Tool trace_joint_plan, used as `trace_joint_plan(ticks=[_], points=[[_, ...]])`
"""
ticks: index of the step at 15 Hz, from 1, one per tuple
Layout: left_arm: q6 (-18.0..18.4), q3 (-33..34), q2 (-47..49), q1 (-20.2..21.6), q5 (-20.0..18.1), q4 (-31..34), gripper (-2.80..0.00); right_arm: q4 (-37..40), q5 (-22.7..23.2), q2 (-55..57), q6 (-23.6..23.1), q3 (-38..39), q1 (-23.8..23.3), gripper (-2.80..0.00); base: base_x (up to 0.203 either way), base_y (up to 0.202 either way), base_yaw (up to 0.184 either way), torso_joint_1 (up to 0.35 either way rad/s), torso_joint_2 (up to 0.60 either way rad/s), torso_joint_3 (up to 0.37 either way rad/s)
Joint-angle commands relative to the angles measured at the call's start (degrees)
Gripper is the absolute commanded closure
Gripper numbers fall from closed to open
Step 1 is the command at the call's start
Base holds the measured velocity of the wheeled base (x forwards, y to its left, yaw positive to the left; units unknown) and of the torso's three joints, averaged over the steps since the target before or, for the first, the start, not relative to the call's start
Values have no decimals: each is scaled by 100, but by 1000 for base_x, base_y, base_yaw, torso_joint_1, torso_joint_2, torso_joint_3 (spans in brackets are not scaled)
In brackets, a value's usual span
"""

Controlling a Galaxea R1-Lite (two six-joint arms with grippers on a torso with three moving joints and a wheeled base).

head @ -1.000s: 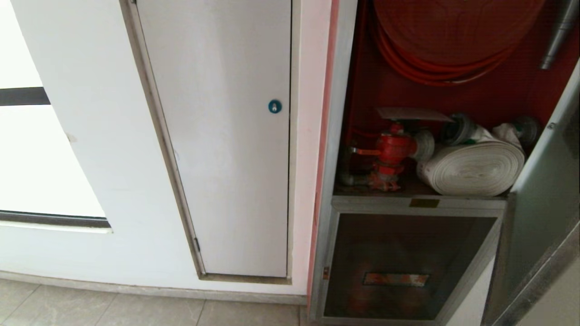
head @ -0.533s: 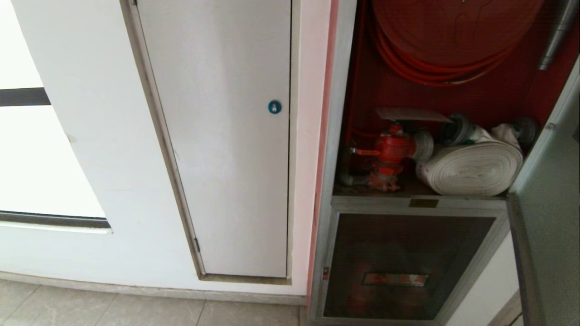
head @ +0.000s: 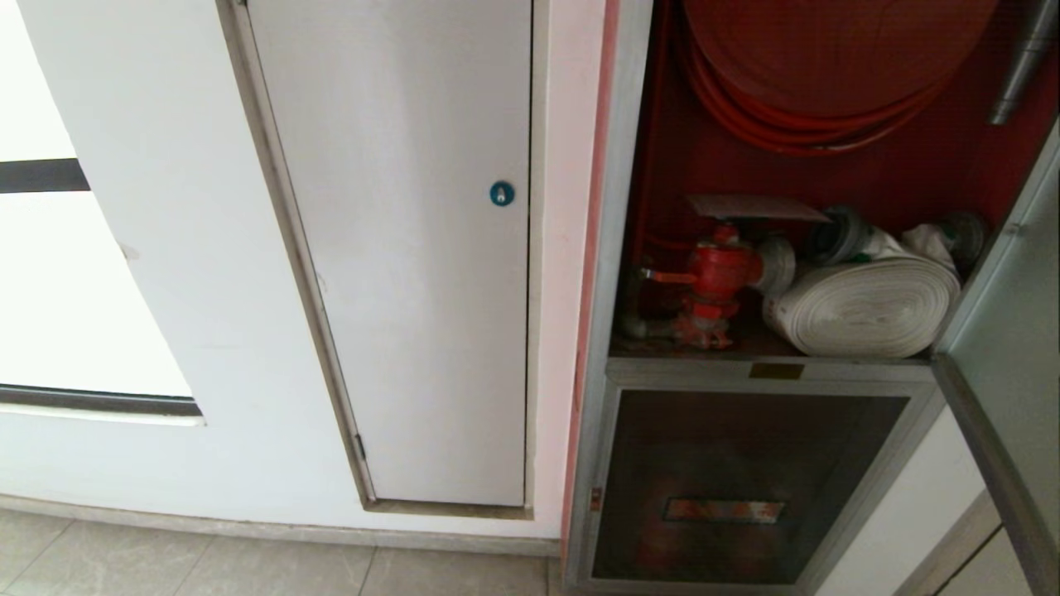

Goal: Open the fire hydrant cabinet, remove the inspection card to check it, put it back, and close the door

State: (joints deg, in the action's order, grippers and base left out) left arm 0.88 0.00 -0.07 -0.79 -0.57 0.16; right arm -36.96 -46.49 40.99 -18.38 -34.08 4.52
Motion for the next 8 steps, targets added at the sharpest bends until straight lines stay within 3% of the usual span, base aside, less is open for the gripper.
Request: trace_joint_plan(ticks=[1, 5, 8], points=[[0, 0, 7, 0, -2, 2, 0, 408, -42, -442, -15, -122, -320, 0, 0, 0, 0, 0, 0, 0], [0, 0, 7, 0, -4, 2, 0, 1593, -206, -614, 20, -495, -1185, 0, 0, 0, 0, 0, 0, 0], [0, 0, 7, 0, -4, 2, 0, 2241, -498, -543, 106, -592, -1435, 0, 0, 0, 0, 0, 0, 0]])
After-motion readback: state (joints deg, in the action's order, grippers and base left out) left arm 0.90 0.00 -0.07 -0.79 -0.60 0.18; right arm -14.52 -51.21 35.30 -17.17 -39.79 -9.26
